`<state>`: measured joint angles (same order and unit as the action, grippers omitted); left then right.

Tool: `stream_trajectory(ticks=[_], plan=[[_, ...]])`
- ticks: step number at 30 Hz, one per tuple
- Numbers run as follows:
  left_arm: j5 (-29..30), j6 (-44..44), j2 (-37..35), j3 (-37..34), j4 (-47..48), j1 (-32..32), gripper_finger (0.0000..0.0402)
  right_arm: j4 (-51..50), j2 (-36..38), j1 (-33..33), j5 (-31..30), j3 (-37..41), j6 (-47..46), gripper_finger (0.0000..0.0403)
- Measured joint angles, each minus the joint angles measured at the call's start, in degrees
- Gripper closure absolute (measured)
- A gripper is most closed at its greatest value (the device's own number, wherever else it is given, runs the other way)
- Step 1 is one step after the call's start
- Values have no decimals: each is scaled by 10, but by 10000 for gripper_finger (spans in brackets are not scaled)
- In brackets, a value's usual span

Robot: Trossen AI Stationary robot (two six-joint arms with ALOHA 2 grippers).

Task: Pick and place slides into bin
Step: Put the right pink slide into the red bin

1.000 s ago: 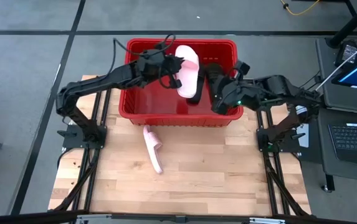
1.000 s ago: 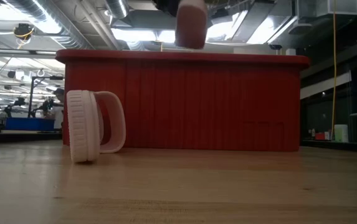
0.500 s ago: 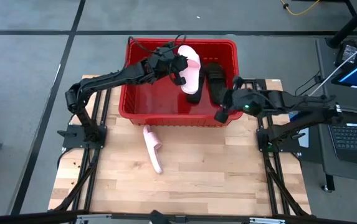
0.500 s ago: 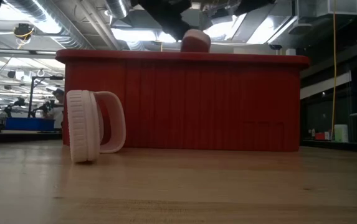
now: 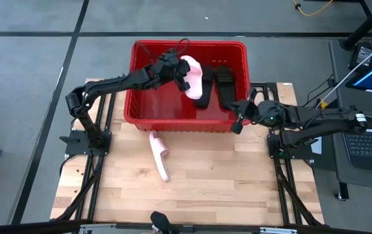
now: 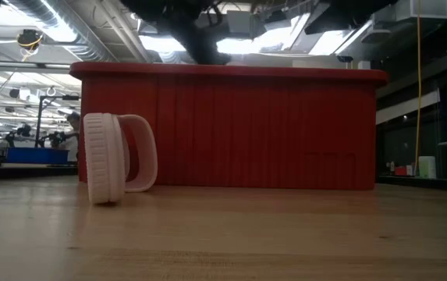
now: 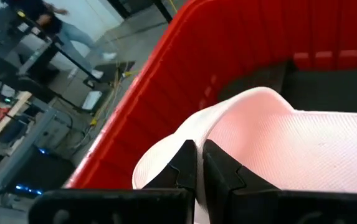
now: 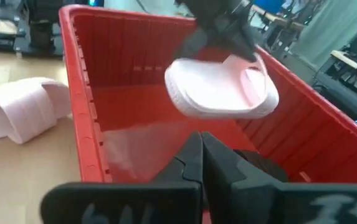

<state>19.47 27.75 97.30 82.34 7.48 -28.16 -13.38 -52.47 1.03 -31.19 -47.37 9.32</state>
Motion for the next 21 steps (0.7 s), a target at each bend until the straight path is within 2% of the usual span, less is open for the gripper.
stream_trajectory(ticks=[5, 10, 16, 21], plan=[[6, 8, 0, -63, -95, 0, 398, 44, 18, -11, 0, 19, 8, 398], [0, 22, -8, -96, -106, -10, 398, 58, 18, -24, 0, 19, 23, 397], [-48, 20, -33, -148, -168, -52, 398, 69, 18, -38, 28, 19, 12, 397], [-101, 18, -34, -184, -229, -84, 398, 71, 13, -68, 28, 19, 13, 397]])
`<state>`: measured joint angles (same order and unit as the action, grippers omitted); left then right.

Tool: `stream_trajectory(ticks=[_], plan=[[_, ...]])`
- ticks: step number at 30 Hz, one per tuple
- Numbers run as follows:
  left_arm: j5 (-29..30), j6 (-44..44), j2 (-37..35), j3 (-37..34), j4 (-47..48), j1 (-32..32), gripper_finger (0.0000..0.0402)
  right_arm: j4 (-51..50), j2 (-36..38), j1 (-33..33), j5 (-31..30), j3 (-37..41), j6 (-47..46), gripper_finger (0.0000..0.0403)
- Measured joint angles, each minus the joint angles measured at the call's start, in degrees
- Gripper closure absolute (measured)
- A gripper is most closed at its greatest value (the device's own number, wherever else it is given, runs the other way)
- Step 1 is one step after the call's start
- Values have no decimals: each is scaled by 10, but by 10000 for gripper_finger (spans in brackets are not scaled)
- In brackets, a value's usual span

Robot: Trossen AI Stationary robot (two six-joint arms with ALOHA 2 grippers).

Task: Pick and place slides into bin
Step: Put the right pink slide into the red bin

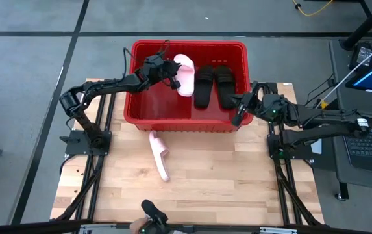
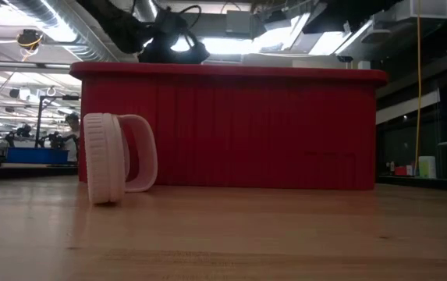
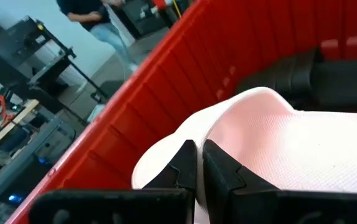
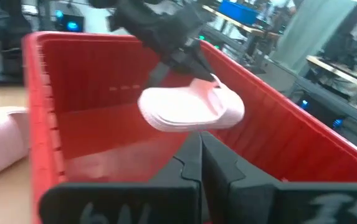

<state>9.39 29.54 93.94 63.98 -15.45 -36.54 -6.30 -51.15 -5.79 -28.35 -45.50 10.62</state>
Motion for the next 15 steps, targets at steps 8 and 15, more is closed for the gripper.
stream_trajectory(ticks=[8, 15], plan=[[-36, 13, 34, -23, -44, -23, 398, 1, -3, -55, 0, 0, -28, 397], [-51, 65, 72, -38, -129, -31, 398, 7, -3, -74, 0, 0, -30, 397]])
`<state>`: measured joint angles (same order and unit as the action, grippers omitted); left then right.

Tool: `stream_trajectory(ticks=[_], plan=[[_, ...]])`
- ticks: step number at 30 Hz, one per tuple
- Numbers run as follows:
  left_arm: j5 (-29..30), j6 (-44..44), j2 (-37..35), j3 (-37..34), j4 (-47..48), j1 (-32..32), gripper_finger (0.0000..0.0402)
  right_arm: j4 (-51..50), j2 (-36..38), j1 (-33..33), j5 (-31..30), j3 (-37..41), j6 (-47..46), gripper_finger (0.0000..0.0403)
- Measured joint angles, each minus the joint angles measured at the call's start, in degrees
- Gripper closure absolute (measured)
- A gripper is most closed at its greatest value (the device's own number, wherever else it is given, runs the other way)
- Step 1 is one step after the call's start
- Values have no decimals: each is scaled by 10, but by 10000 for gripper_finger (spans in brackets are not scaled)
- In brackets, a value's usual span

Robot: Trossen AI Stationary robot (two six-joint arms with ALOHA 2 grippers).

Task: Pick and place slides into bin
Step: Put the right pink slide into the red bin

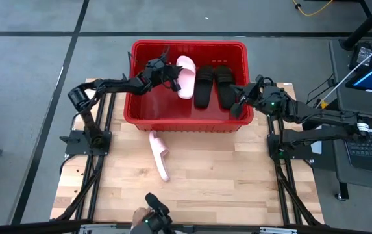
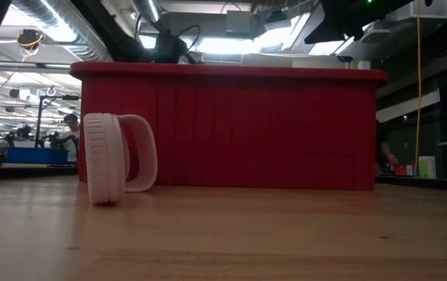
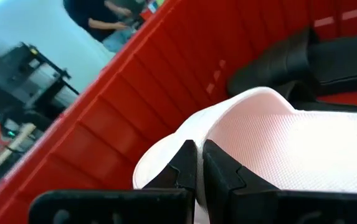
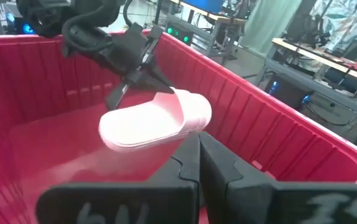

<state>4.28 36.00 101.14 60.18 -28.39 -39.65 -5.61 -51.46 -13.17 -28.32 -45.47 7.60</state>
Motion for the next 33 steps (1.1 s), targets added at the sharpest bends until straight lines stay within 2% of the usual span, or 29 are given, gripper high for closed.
stream_trajectory(ticks=[5, 10, 15, 25, 33], plan=[[-1, -5, 34, 0, -3, -12, 398, 4, 0, 0, 0, 0, -2, 397], [-26, -12, 54, 0, -17, -18, 398, 3, 0, 0, 0, 0, -13, 397], [-28, -10, 60, 0, -44, -19, 398, 3, 0, 0, 0, 0, -13, 397], [-36, -7, 60, 0, -26, -26, 398, 13, 0, 0, 0, 0, -15, 397], [-36, -8, 98, 0, -38, -26, 398, 16, 0, 0, 0, 0, -16, 397]])
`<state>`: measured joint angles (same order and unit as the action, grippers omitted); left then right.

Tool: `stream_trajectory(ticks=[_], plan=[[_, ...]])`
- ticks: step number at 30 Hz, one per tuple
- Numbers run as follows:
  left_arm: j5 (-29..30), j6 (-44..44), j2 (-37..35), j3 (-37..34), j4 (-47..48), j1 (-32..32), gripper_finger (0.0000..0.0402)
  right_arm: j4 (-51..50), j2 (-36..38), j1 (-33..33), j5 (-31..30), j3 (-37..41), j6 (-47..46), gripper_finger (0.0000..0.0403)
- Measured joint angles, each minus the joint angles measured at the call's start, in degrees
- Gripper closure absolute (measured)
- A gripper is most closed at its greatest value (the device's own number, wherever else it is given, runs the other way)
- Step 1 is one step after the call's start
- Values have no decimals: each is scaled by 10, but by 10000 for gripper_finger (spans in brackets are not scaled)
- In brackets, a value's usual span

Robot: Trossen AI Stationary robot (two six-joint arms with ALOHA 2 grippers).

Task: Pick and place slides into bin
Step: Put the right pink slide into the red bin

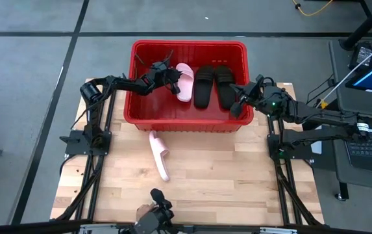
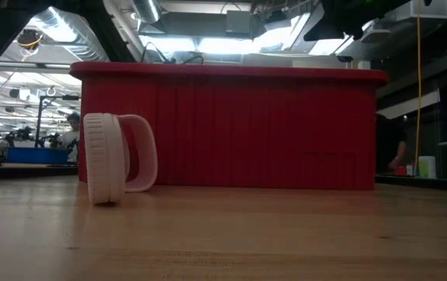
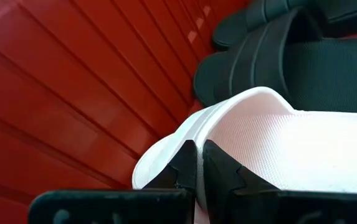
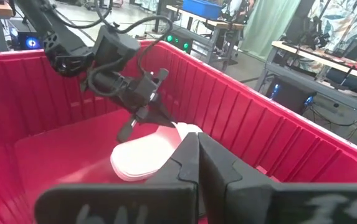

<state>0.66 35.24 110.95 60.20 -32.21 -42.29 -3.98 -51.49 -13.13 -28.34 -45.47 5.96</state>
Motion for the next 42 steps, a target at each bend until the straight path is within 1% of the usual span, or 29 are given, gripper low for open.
stream_trajectory(ticks=[3, 7, 15, 27, 32, 35, 42], plan=[[13, 0, 3, 0, -3, 2, 398, 0, 0, 0, 0, 0, -14, 397], [12, 0, 3, 0, -12, 2, 398, 0, -2, 0, 0, 0, -28, 397], [8, 18, 5, 0, -11, 2, 398, 3, -12, 0, 0, 0, -27, 397], [7, 20, 6, 0, -22, -1, 398, 39, -44, 0, 0, 0, -33, 397], [-16, 20, 8, 0, -24, -8, 398, 39, -48, 0, 0, 0, -44, 397], [-18, 20, 18, 1, -26, -10, 397, 41, -48, 0, 0, 0, -44, 397], [-17, 16, 35, 1, -37, -6, 378, 46, -48, 0, 0, 0, -42, 397]])
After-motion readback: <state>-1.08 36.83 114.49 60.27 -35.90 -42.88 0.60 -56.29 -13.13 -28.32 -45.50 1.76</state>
